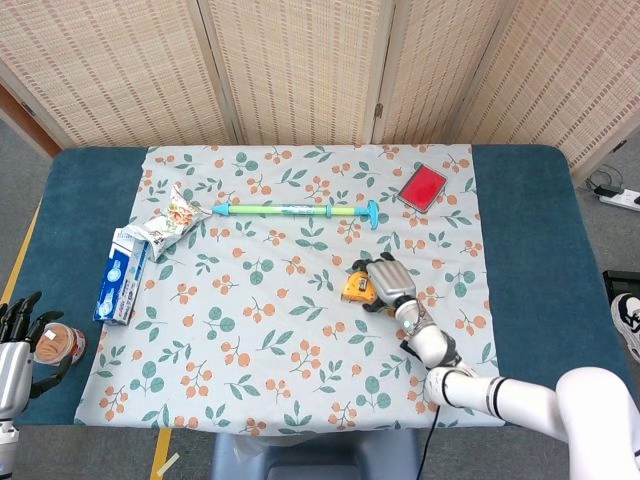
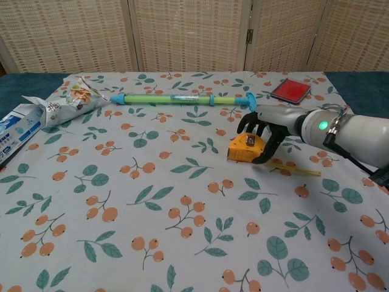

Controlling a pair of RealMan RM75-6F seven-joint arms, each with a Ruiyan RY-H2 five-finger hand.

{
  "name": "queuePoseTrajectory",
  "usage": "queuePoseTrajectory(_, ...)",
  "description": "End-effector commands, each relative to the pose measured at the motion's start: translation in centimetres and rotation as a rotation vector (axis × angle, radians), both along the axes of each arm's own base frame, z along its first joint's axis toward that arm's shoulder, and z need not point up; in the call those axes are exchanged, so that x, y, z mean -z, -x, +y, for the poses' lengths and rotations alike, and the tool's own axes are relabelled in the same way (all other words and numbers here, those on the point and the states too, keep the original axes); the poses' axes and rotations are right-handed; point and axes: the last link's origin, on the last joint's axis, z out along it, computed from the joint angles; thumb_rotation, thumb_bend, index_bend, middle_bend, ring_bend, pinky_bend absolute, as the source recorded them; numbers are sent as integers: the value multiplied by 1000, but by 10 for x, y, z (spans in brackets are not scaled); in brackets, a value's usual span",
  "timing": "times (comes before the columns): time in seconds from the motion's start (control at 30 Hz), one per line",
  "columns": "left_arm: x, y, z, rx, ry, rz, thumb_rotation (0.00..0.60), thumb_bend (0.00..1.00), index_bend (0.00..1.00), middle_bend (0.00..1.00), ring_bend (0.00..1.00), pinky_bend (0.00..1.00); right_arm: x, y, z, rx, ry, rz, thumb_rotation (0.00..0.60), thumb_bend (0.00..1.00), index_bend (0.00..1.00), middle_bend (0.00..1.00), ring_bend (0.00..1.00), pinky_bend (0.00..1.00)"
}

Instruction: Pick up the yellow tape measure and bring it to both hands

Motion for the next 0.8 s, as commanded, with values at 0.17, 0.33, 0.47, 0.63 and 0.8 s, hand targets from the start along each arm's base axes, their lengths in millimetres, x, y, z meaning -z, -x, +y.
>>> queuePoseTrajectory(0.17, 0, 1, 0, -5, -5, 0, 600, 354, 290, 105, 90, 0, 2, -1, -3, -2, 12, 5, 600, 318, 351, 362, 325, 119)
queuePoseTrajectory(0.33, 0, 1, 3, -8, -7, 4, 600, 354, 288, 105, 90, 0, 5, 0, -6, 5, 16, 13, 600, 384, 434, 417, 374, 156)
queuePoseTrajectory(0.47, 1, -1, 9, 1, -10, 2, 600, 354, 286, 105, 90, 0, 4, -1, -6, 9, 23, -5, 600, 424, 476, 438, 394, 164)
queuePoseTrajectory(0.63, 3, -11, 25, 49, -8, -35, 600, 354, 286, 105, 90, 0, -12, -2, -3, 26, 61, -106, 600, 457, 496, 461, 415, 178)
queuePoseTrajectory(0.8, 14, -32, 54, 135, 20, -133, 600, 354, 286, 106, 90, 0, -35, 2, 6, 60, 93, -264, 600, 472, 501, 469, 421, 192)
